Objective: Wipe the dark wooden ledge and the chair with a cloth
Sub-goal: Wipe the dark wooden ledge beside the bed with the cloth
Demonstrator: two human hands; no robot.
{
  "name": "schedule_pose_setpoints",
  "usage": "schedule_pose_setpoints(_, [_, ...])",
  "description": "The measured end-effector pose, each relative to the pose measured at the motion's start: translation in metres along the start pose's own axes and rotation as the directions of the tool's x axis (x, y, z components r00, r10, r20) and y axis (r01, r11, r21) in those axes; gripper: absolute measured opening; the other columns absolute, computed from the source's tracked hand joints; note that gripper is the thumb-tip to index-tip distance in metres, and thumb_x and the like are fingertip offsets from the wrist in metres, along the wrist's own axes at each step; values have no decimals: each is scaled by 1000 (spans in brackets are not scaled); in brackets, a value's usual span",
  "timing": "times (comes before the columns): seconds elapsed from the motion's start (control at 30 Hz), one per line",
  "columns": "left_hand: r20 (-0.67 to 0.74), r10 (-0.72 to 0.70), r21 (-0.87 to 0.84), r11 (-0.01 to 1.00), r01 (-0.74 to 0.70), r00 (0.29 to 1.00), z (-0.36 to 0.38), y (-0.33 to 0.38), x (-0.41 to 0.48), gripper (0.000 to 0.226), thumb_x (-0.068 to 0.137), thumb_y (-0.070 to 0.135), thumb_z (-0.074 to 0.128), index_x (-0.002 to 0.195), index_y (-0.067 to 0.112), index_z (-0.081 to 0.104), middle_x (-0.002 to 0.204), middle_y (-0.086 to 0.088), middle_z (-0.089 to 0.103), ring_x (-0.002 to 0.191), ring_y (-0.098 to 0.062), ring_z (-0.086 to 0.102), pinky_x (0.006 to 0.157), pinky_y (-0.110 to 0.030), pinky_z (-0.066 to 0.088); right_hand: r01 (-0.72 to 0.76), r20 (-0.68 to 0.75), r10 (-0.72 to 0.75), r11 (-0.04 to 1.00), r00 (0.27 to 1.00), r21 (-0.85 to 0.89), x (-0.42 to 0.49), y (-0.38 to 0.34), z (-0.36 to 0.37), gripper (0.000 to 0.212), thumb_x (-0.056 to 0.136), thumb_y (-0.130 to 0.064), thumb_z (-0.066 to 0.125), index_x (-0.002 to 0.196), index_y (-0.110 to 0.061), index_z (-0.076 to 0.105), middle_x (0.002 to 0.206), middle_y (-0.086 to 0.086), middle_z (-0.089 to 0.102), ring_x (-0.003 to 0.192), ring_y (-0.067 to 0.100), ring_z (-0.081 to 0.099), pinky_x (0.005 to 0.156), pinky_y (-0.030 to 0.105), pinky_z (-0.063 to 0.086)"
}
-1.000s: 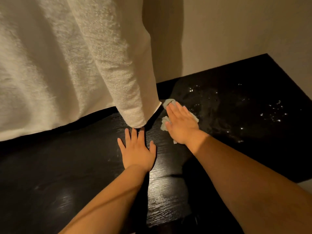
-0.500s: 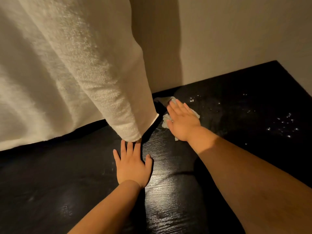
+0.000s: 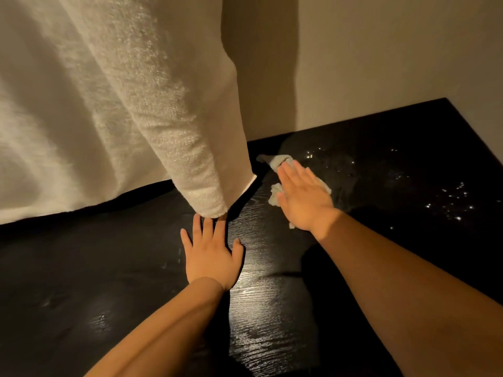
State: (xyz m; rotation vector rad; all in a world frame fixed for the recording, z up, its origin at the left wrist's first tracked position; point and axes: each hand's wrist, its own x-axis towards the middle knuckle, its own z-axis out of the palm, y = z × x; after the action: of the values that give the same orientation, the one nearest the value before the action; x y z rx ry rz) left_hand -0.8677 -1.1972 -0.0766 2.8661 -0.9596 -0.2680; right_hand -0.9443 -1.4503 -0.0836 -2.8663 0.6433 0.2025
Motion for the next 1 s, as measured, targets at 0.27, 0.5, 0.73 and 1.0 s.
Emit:
schedule_pose_setpoints(0.27, [36,58,8,998,-58,998,-4,0,-2,69,99,53,29,163,27,31,168,-8,28,160,-34,10,127,-65,0,135,-69,-135,991,988,1,-96,-4,16,67,101,-43,34,159,-10,35,167,6,31,156,25,24,126,44,21])
schedule_pose_setpoints(0.5, [50,210,-131,971,-202,976,-3,53,23,62,101,52,37,160,33,37,172,-2,23,160,-26,11,128,-59,0,-134,-25,134,991,991,-7,-27,38,-7,67,106,-44,18,166,-14,10,174,3,4,160,23,-4,129,41,-3])
schedule_pose_setpoints(0.73, [23,87,-71,994,-85,996,8,84,44,71,100,53,33,166,31,19,174,5,15,160,-21,14,128,-53,3,71,-145,-74,997,987,-26,-73,17,13,65,101,-40,35,158,-8,38,167,9,32,157,27,21,129,44,14])
schedule_pose_setpoints(1.0, [49,85,-30,996,-84,995,8,87,46,75,98,56,34,167,30,15,173,3,18,153,-25,27,126,-53,9,14,-51,-16,999,999,-33,3,52,-10,74,99,-47,17,164,-12,21,172,6,17,160,24,7,130,44,7])
